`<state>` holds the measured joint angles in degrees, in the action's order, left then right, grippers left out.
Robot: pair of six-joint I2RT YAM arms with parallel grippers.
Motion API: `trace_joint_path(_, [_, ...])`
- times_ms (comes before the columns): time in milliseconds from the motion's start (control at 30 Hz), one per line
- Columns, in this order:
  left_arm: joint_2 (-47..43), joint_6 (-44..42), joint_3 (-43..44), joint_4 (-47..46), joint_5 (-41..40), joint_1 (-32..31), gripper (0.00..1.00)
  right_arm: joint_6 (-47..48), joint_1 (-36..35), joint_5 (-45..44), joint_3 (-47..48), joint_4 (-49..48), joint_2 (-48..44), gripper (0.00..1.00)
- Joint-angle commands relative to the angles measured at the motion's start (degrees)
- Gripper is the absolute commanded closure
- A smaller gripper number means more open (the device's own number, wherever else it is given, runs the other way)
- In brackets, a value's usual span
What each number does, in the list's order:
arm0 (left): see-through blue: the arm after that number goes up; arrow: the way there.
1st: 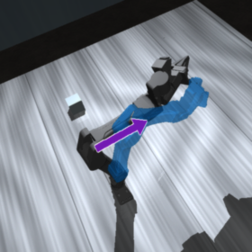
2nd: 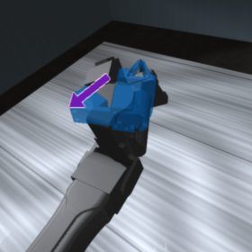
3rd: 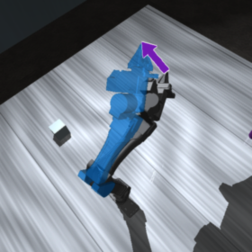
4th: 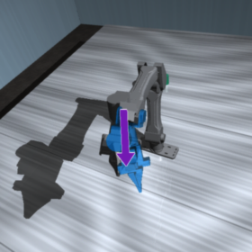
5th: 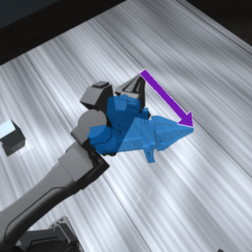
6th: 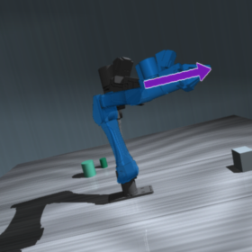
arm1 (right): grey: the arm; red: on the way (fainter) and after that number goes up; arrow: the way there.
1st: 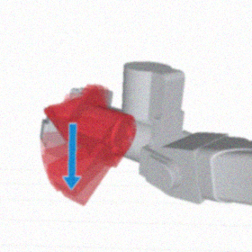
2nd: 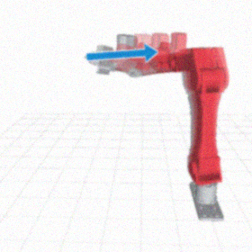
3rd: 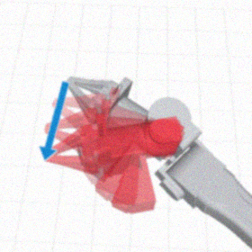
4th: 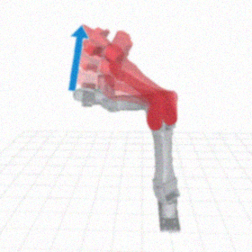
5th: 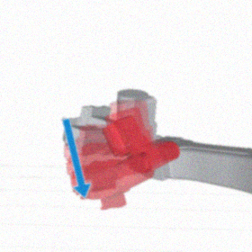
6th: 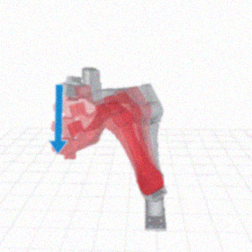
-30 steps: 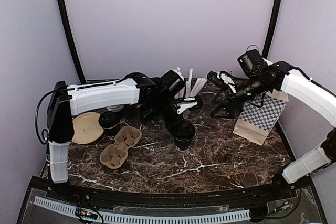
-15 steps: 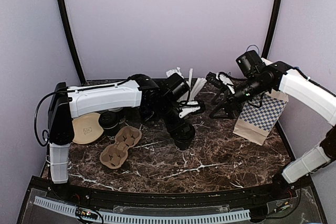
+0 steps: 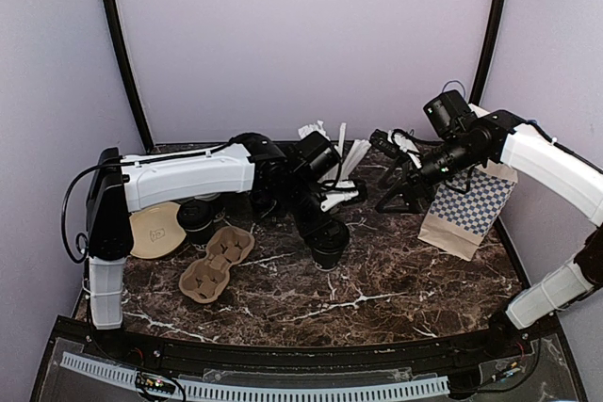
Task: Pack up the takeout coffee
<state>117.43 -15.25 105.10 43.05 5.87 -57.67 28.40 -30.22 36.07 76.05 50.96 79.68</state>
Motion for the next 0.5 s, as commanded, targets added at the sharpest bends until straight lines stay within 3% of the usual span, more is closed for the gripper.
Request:
trace_joint_path(0, [-2.1, 1.5, 3.6, 2.8, -0.4, -0.2, 0.27, -0.4, 0.3, 0.8, 1.4, -0.8, 0.2, 0.17])
trace_joint_path(167, [-7.3, 3.8, 2.5, 4.6, -1.5, 0.1, 0.28, -0.4, 0.3, 0.6, 1.6, -0.7, 0.2, 0.18])
trace_joint_path(467, [-18.4, 8.6, -5.6, 6.7, -4.1, 6.8, 0.31, -0.5, 0.3, 0.6, 2.7, -0.7, 1.4, 0.18])
